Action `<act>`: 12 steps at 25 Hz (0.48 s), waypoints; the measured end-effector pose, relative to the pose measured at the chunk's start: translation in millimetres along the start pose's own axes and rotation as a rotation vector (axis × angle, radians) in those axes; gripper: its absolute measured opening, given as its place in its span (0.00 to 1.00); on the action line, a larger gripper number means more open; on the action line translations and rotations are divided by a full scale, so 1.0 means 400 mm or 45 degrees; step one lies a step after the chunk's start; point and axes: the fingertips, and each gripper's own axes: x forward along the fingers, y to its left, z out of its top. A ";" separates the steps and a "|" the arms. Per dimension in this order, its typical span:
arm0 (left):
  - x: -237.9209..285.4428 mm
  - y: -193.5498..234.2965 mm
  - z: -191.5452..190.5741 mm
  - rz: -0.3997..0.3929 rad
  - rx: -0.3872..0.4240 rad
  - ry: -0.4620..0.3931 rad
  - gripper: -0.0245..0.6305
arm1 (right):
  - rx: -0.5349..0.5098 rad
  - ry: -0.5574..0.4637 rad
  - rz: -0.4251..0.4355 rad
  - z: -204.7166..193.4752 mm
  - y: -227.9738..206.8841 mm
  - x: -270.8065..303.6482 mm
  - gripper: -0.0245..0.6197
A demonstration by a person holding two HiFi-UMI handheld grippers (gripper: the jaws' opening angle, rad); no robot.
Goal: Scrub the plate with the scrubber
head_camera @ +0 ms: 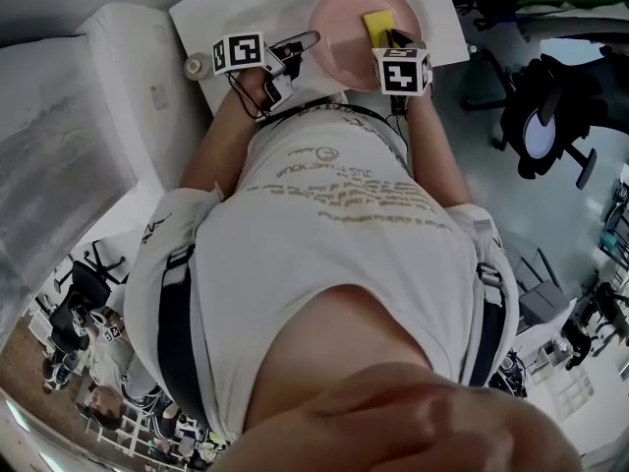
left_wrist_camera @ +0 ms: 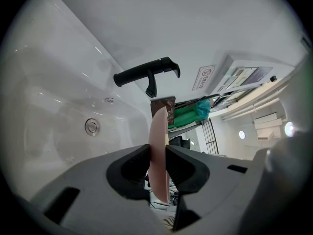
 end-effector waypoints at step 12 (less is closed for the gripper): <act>-0.005 0.018 -0.009 0.043 -0.030 -0.020 0.18 | 0.213 0.118 0.052 -0.091 -0.014 -0.006 0.10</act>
